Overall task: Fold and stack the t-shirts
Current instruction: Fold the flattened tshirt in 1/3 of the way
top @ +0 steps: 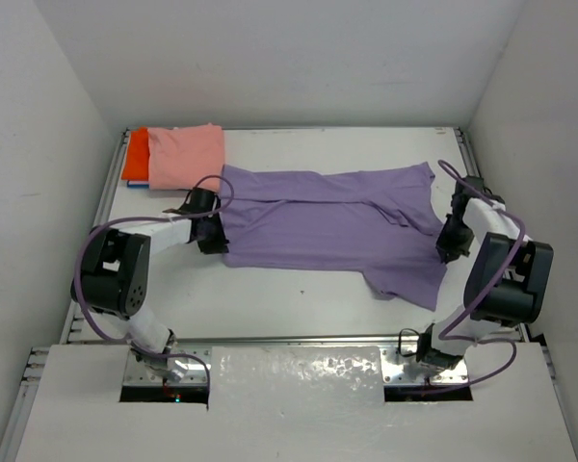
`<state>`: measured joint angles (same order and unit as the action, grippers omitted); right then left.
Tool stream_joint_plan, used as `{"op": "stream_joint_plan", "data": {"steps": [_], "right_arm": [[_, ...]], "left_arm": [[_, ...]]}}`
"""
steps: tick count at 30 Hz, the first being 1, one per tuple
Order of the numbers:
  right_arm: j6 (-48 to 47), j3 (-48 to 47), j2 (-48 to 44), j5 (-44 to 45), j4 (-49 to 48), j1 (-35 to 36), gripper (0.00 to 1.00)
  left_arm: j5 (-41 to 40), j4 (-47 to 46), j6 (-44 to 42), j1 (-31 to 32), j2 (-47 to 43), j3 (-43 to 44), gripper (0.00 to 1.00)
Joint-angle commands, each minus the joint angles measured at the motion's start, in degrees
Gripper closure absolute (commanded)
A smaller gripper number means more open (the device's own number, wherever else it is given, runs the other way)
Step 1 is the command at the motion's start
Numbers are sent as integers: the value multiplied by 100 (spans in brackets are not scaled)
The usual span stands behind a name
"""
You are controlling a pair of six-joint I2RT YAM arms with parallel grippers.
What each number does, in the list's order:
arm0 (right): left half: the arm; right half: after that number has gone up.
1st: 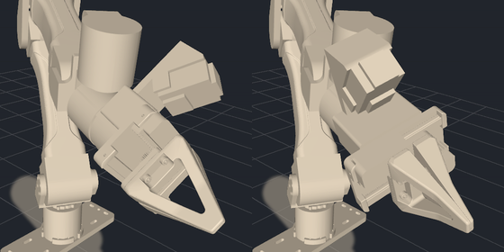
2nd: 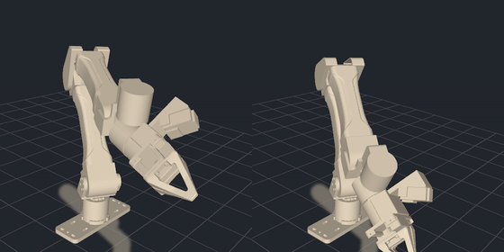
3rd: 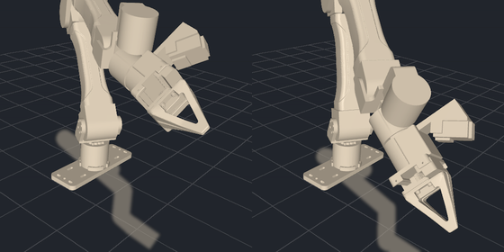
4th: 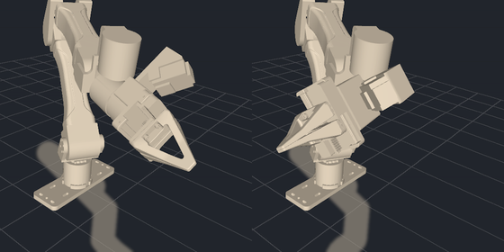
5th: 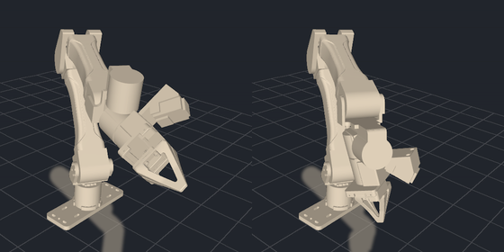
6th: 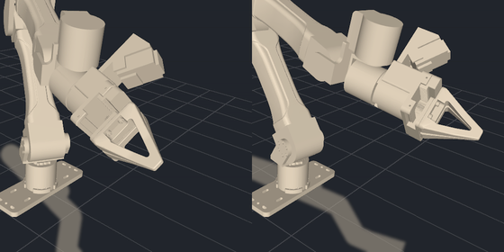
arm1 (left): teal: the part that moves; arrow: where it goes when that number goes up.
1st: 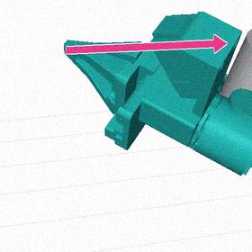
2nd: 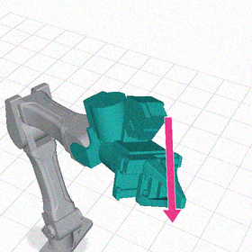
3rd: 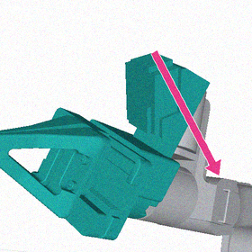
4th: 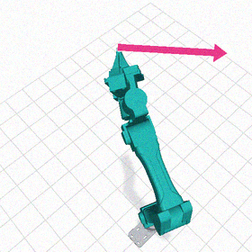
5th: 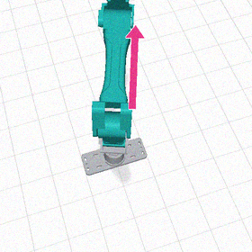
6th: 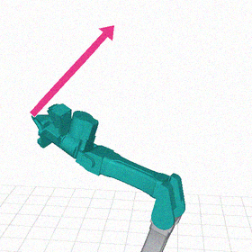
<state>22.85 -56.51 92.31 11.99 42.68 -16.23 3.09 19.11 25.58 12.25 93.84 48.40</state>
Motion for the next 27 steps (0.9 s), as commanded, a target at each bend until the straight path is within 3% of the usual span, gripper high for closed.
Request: {"op": "stream_joint_plan", "data": {"steps": [1, 7, 9, 10, 13, 16, 18, 27], "right_arm": [[-167, 26, -275, 313, 232, -117, 100], [-176, -17, -363, 357, 356, -328, 100], [-185, -97, -381, 111, 338, -328, 91], [-141, -201, -389, -11, 408, -328, 74], [61, -439, -494, -240, 680, -328, 57], [324, -562, -898, -206, 1066, -328, 44], [483, -510, -1039, -249, 1216, -328, 42], [1380, 922, -2418, -566, 1410, -320, 51]], "left_arm": [[-81, 92, 122, -12, -261, -129, 100], [-160, 189, 149, -3, -402, -287, 99], [-72, 172, 140, 5, -533, -314, 79], [6, 154, 149, 23, -673, -349, 63], [86, 250, 175, 41, -911, -262, 46], [95, 548, 158, 49, -1105, 71, 42], [139, 646, 122, 58, -1131, 195, 42], [437, 813, 8, 120, -1254, 442, 44]]}}
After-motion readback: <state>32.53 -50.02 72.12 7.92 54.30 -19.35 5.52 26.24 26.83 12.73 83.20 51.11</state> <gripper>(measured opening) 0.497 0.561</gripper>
